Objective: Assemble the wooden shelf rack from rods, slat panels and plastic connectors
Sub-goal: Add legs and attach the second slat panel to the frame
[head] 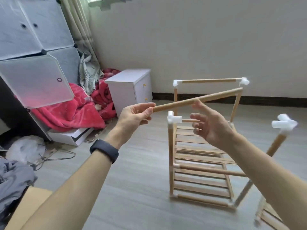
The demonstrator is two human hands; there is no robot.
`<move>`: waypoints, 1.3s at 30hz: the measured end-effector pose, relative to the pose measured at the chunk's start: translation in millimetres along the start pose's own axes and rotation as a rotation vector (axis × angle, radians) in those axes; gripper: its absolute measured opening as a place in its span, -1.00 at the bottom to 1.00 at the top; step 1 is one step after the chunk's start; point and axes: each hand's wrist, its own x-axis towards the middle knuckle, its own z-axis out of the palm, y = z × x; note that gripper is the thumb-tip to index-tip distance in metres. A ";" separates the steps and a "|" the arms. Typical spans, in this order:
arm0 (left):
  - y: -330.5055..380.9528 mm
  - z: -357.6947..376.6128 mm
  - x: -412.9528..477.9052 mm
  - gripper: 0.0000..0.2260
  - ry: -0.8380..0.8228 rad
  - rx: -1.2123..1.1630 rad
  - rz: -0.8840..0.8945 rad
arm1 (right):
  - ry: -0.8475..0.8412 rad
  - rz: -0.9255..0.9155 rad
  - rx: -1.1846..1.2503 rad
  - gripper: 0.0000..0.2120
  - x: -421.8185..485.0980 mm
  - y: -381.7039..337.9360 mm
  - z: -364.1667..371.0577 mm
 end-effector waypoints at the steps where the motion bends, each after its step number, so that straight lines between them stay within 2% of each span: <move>1: 6.2 12.0 1.6 -0.88 -0.017 0.035 0.023 | 0.025 -0.005 0.104 -0.58 -4.0 -11.2 1.1; 3: 10.7 37.0 5.3 -0.86 -0.007 0.078 0.054 | 0.152 -0.024 0.218 -0.73 -11.2 -20.9 -3.8; 6: 3.9 72.0 10.9 -0.77 0.130 0.061 0.040 | 0.344 -0.019 0.283 -0.72 -27.4 -7.6 -17.3; 8: -6.0 89.1 14.8 -0.68 0.195 0.064 -0.019 | 0.407 0.013 0.318 -0.74 -39.7 6.4 -27.6; 10: -20.5 102.5 19.0 -0.59 0.190 0.113 -0.111 | 0.459 0.026 0.362 -0.78 -47.8 14.9 -38.8; 12: -37.0 112.3 21.8 -0.61 0.184 0.149 -0.178 | 0.504 0.002 0.396 -0.78 -50.5 15.5 -46.6; 15: -50.9 114.2 24.3 -0.74 0.194 0.135 -0.130 | 0.495 -0.028 0.382 -0.74 -49.2 17.2 -49.6; 19: -60.8 99.4 25.9 -0.79 0.172 0.057 -0.059 | 0.449 -0.024 0.354 -0.71 -46.2 23.0 -46.0; 25: -65.1 99.2 22.7 -0.77 0.154 0.019 -0.043 | 0.445 -0.020 0.383 -0.73 -45.6 25.0 -42.3; 31: -65.9 99.4 19.6 -0.78 0.148 0.012 -0.032 | 0.456 -0.060 0.356 -0.68 -46.5 20.0 -37.0; 39: -65.4 99.2 19.9 -0.79 0.112 -0.017 -0.025 | 0.386 -0.126 0.277 -0.70 -41.7 19.3 -36.7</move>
